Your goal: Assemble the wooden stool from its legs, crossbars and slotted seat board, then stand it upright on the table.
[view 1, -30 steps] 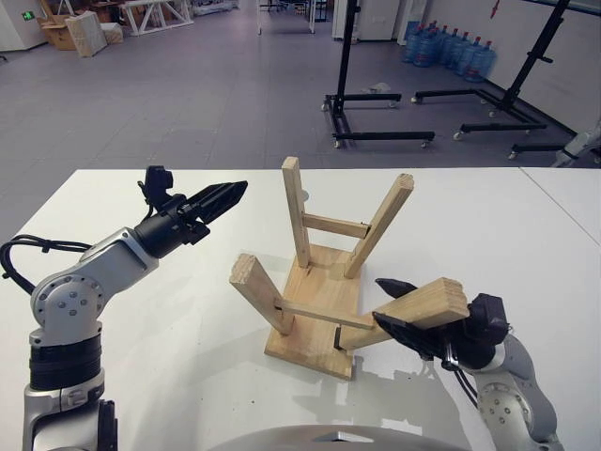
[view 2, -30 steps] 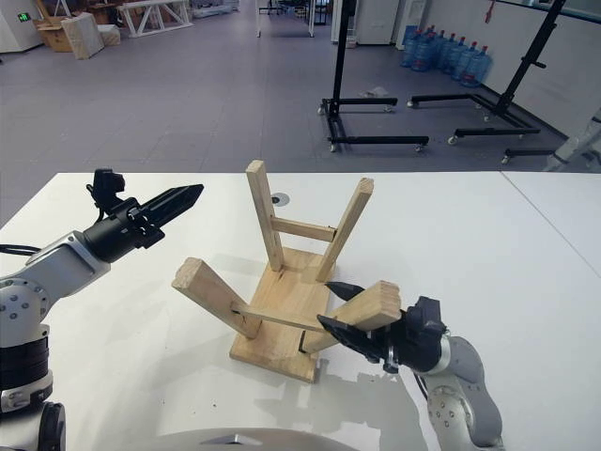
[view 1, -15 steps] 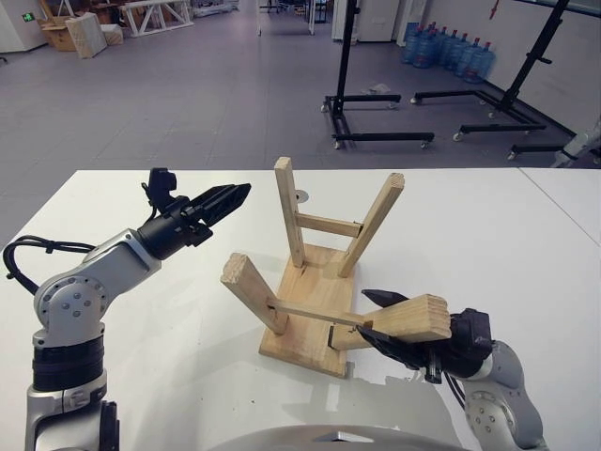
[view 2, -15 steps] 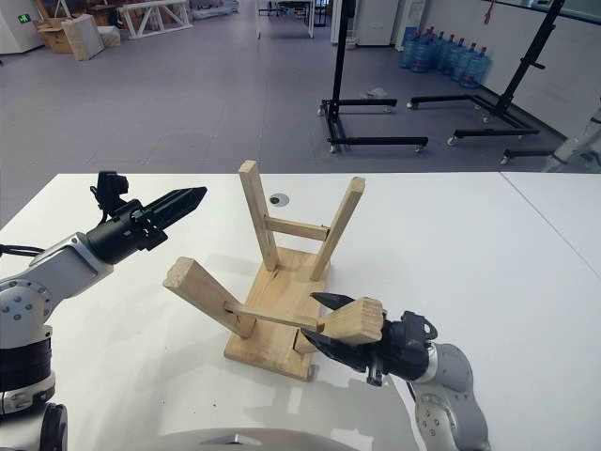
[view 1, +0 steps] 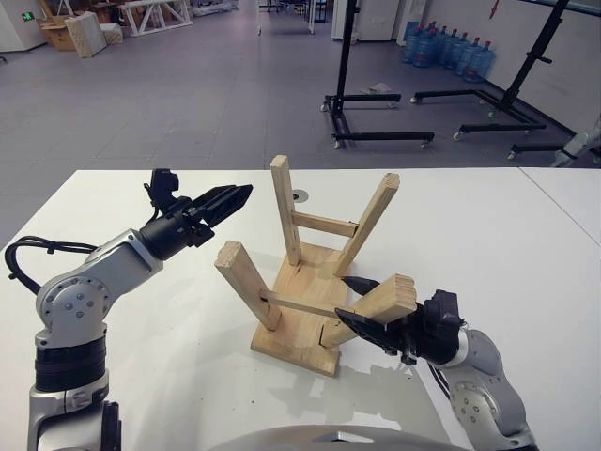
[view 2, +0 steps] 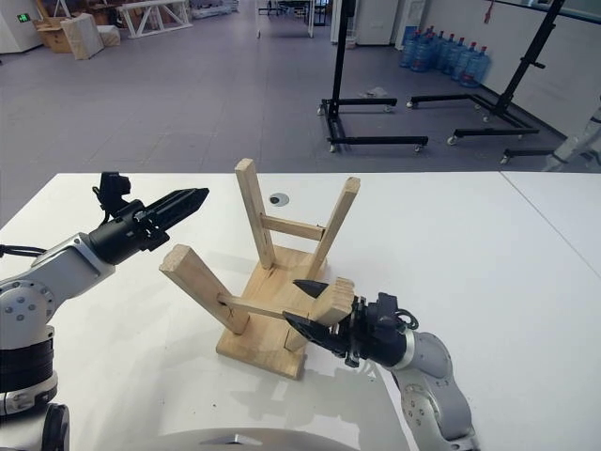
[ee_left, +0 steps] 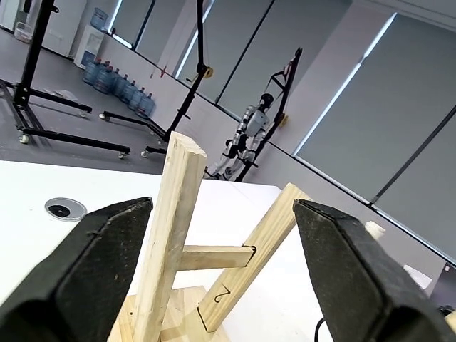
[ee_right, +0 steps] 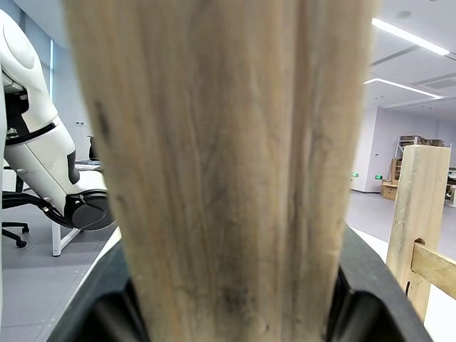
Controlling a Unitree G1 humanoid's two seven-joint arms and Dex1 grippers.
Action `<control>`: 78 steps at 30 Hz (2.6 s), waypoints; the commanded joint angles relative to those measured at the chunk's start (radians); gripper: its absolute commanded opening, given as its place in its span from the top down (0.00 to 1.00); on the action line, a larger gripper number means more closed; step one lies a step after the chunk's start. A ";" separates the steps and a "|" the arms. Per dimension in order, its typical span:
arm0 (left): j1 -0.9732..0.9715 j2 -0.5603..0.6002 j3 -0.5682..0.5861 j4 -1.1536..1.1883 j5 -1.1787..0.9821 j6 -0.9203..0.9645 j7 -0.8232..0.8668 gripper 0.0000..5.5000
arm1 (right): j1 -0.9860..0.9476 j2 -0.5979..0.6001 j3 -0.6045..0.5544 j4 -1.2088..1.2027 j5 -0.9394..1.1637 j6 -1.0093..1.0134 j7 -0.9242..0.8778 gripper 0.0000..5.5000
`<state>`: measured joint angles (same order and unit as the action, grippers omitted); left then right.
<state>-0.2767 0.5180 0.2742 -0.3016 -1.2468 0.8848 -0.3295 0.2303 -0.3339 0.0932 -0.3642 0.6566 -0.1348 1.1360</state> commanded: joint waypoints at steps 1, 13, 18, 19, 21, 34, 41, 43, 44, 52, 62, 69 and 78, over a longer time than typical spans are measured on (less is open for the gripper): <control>-0.085 -0.010 0.050 0.040 0.024 -0.036 0.092 0.34 | -0.057 0.035 0.056 0.011 -0.120 -0.019 -0.080 0.63; -0.613 -0.116 0.051 0.000 -0.528 -0.148 0.816 0.34 | -0.307 0.158 0.177 0.248 -0.427 -0.071 -0.346 0.63; -0.601 -0.455 0.126 -0.064 -0.725 -0.350 1.181 0.34 | -0.397 0.217 0.191 0.326 -0.439 -0.031 -0.428 0.63; -0.554 -0.494 0.146 -0.075 -0.725 -0.337 1.208 0.34 | -0.405 0.225 0.193 0.334 -0.434 -0.026 -0.431 0.63; -0.449 -0.547 0.183 -0.081 -0.725 -0.276 1.227 0.34 | -0.417 0.233 0.202 0.349 -0.439 -0.026 -0.433 0.63; -0.080 -0.596 0.104 -0.091 -0.725 -0.045 1.115 0.34 | -0.434 0.222 0.205 0.381 -0.456 -0.041 -0.443 0.63; 0.001 -0.555 0.095 -0.028 -0.725 -0.007 1.054 0.34 | -0.424 0.220 0.215 0.368 -0.449 -0.032 -0.447 0.63; 0.036 -0.539 0.088 0.011 -0.725 0.017 1.020 0.34 | -0.421 0.218 0.220 0.364 -0.450 -0.026 -0.451 0.63; 0.057 -0.530 0.086 0.041 -0.725 0.031 1.000 0.34 | -0.419 0.217 0.222 0.362 -0.451 -0.021 -0.454 0.63; 0.194 -0.415 -0.025 0.257 -0.698 0.076 0.812 0.34 | -0.392 0.200 0.238 0.364 -0.471 0.015 -0.465 0.63; -0.025 -0.344 0.032 0.150 -0.725 -0.028 0.823 0.34 | -0.382 0.188 0.225 0.376 -0.470 0.017 -0.478 0.63; -0.052 -0.385 0.047 0.100 -0.725 -0.063 0.872 0.34 | -0.391 0.184 0.223 0.378 -0.477 0.041 -0.484 0.63; 0.090 -0.366 -0.067 0.305 -0.606 0.000 0.685 0.34 | -0.432 0.179 0.228 0.376 -0.492 0.127 -0.511 0.63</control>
<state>-0.2423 0.1283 0.2449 -0.0691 -1.9476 0.8525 0.3693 -0.2119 -0.1300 0.3117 -0.0286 0.2070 -0.0768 0.6345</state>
